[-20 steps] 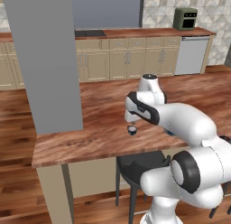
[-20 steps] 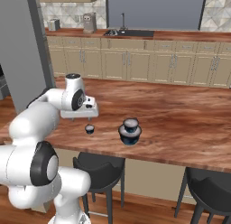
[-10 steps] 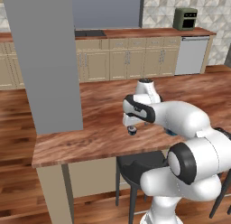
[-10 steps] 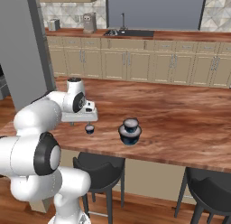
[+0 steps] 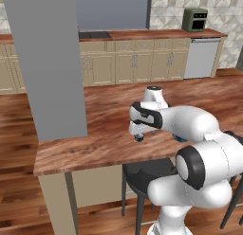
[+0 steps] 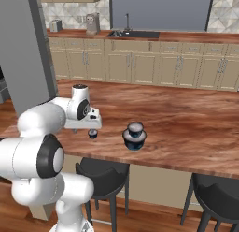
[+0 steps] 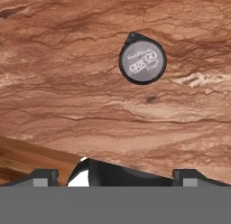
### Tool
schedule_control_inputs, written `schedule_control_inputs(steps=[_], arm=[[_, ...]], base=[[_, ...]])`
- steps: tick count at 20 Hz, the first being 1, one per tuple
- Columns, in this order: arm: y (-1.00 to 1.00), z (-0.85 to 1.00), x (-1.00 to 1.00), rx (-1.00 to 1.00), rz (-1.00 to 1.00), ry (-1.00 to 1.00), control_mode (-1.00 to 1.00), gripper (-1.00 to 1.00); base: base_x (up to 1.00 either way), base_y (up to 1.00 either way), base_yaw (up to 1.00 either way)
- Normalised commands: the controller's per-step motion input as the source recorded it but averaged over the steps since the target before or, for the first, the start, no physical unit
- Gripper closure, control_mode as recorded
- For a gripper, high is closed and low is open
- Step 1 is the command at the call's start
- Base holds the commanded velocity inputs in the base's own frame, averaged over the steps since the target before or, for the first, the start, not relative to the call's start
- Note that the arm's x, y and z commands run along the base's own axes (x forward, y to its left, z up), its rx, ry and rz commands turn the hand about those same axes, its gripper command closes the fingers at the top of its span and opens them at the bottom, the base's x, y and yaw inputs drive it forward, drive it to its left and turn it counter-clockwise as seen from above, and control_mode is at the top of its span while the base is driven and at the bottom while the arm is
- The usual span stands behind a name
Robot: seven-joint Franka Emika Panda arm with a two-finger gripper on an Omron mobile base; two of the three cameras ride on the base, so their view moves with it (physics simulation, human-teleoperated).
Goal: Stack the yogurt containers by placing the smaller containers on top of the larger containers.
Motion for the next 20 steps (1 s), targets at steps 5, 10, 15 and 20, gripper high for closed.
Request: schedule_control_inputs(steps=[5, 10, 15, 20], arm=[[0.00, -0.04, 0.11, 0.01, 0.00, 0.00, -1.00, -1.00], [0.00, -0.04, 0.16, 0.00, 0.00, 0.00, -1.00, -1.00], [0.00, -0.08, 0.09, 0.00, 0.00, 0.00, -1.00, -1.00], [-0.02, -0.18, 0.02, 0.00, 0.00, 0.00, -1.00, -1.00]], base=[[0.00, 0.00, 0.00], [0.00, 0.00, 0.00], [0.00, 0.00, 0.00], [0.00, 0.00, 0.00]])
